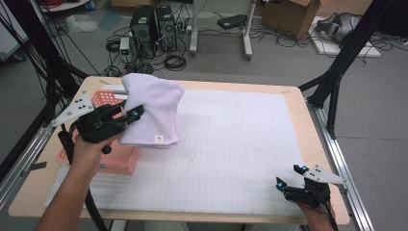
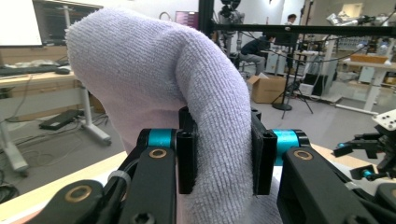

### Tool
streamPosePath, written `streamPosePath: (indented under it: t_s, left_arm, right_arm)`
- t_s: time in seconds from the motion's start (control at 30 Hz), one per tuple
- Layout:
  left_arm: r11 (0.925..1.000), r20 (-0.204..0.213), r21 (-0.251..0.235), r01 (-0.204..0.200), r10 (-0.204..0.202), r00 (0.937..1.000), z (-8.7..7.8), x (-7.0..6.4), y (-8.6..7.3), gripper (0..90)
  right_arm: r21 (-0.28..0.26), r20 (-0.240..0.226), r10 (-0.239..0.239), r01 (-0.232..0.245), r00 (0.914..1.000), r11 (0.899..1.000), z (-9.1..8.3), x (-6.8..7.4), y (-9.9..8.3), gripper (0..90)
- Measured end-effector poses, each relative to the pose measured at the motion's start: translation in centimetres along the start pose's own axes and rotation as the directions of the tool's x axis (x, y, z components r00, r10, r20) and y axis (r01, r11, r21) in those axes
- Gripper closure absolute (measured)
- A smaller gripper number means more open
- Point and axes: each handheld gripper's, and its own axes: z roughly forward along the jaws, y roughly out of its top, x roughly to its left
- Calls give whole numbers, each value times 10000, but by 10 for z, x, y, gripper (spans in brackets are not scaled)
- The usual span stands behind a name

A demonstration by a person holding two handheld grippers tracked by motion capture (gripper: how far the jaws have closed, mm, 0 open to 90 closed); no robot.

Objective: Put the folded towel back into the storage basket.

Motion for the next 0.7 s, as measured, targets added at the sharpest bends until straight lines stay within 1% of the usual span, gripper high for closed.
streamPosePath:
  t_s: [0.03,0.17,0.2,0.4,0.63,0.7]
  left_arm:
    - [10000,-67,-16,27,-27,10000,-3,3,1,699]
    - [10000,-248,-16,35,-36,9997,-13,13,6,699]
    - [10000,-251,-56,55,-57,9997,-15,15,7,699]
    - [9996,-490,-180,210,-218,9986,-27,29,12,699]
    - [9993,-656,-261,263,-279,9975,-39,43,12,699]
    - [9993,-758,-288,258,-279,9967,-44,46,12,699]
  right_arm:
    - [59,-20,39,-39,10000,10000,0,0,0,187]
    - [61,-10,-55,56,10000,10000,1,1,0,187]
    - [88,-17,37,-37,10000,10000,1,1,0,187]
    - [90,-17,-22,22,10000,10000,2,2,1,187]
    - [103,8,-52,52,10000,9999,2,3,1,187]
    - [108,28,-69,69,10000,9999,2,3,1,187]
